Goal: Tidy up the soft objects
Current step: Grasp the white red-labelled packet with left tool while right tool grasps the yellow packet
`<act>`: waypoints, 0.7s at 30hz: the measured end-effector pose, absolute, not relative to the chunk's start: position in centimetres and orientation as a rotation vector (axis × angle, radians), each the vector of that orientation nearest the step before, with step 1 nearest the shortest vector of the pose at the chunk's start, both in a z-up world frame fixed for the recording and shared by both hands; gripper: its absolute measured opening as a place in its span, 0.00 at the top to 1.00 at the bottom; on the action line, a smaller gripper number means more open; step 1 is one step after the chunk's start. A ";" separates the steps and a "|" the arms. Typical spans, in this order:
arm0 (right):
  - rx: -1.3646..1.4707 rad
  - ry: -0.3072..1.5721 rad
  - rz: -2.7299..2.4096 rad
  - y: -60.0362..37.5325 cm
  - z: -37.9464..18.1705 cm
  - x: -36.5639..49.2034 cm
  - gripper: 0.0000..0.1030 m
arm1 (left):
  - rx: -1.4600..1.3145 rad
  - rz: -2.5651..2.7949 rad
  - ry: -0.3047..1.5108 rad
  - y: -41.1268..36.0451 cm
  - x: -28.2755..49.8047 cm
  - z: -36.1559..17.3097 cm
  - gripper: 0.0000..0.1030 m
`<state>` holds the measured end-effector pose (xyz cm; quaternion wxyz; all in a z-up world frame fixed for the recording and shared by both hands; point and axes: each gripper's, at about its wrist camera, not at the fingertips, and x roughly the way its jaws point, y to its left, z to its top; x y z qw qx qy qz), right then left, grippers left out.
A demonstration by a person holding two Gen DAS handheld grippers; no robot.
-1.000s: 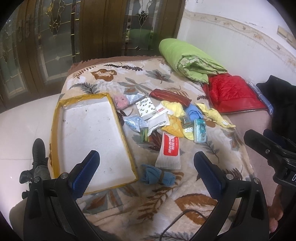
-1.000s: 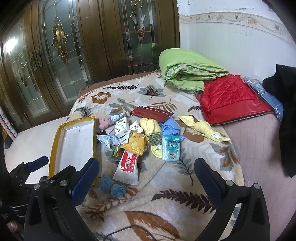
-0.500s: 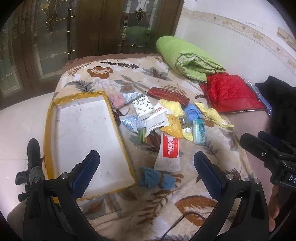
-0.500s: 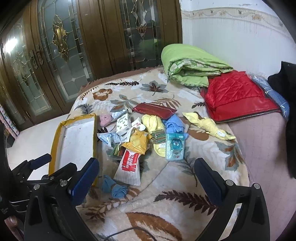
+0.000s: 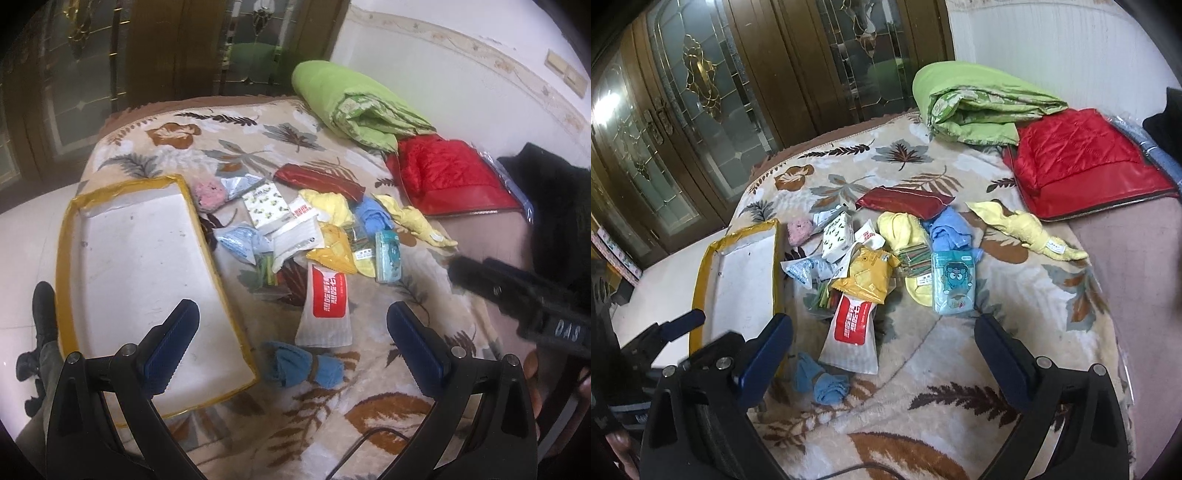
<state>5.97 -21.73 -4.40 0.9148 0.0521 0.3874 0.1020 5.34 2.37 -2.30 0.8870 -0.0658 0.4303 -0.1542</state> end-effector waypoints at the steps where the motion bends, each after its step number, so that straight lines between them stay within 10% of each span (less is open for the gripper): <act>1: 0.107 0.800 0.211 -21.7 -4.5 6.4 0.04 | -0.138 -0.332 0.902 2.1 5.5 -2.6 0.00; 21: 0.296 0.962 0.359 -22.6 -9.2 14.8 0.19 | -0.109 -0.462 1.053 -3.1 11.4 -8.8 0.09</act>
